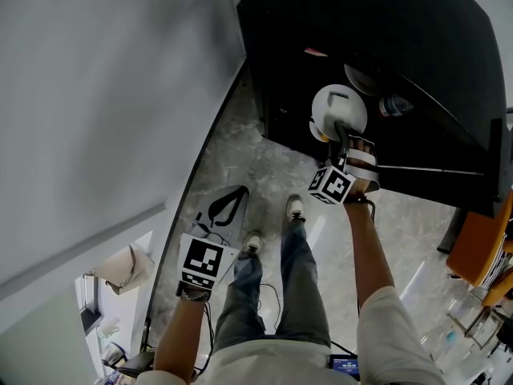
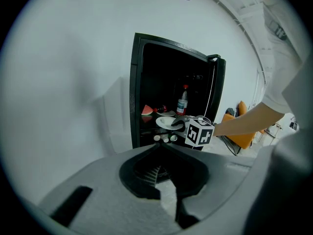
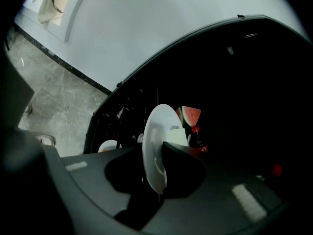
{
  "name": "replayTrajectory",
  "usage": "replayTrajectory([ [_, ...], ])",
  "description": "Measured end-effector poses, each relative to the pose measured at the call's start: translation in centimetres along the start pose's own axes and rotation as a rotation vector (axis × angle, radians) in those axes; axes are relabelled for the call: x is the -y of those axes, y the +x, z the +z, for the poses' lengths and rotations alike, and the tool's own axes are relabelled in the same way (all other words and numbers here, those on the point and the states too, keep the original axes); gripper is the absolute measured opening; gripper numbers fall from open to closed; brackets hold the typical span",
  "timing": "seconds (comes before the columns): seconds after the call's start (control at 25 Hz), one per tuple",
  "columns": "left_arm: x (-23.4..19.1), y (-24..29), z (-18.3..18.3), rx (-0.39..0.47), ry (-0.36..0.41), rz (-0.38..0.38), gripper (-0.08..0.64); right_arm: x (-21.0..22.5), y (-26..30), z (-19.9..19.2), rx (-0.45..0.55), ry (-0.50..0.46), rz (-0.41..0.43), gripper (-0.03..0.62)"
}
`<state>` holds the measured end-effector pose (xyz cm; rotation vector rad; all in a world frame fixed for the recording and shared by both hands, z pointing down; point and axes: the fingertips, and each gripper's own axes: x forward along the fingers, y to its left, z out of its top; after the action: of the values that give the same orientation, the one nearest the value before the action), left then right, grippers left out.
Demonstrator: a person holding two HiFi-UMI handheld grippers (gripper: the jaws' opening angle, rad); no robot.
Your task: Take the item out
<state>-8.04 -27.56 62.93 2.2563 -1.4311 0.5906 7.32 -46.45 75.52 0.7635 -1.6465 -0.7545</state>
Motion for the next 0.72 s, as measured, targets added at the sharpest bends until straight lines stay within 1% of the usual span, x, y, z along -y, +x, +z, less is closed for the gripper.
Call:
replayTrajectory([
  [0.16,0.1,-0.1,-0.2,-0.005,0.009,-0.005,0.006,0.5,-0.4,0.0,0.012,-0.036,-0.060,0.043],
  [0.48,0.2,-0.4,-0.2,-0.012,0.032,-0.006,0.006,1.3,-1.5,0.2,0.021,-0.108,-0.150,0.026],
  [0.72,0.5,-1.1,0.2,-0.008,0.046,-0.004,0.006,1.7,-2.0,0.3,0.026,-0.140,-0.170,0.021],
])
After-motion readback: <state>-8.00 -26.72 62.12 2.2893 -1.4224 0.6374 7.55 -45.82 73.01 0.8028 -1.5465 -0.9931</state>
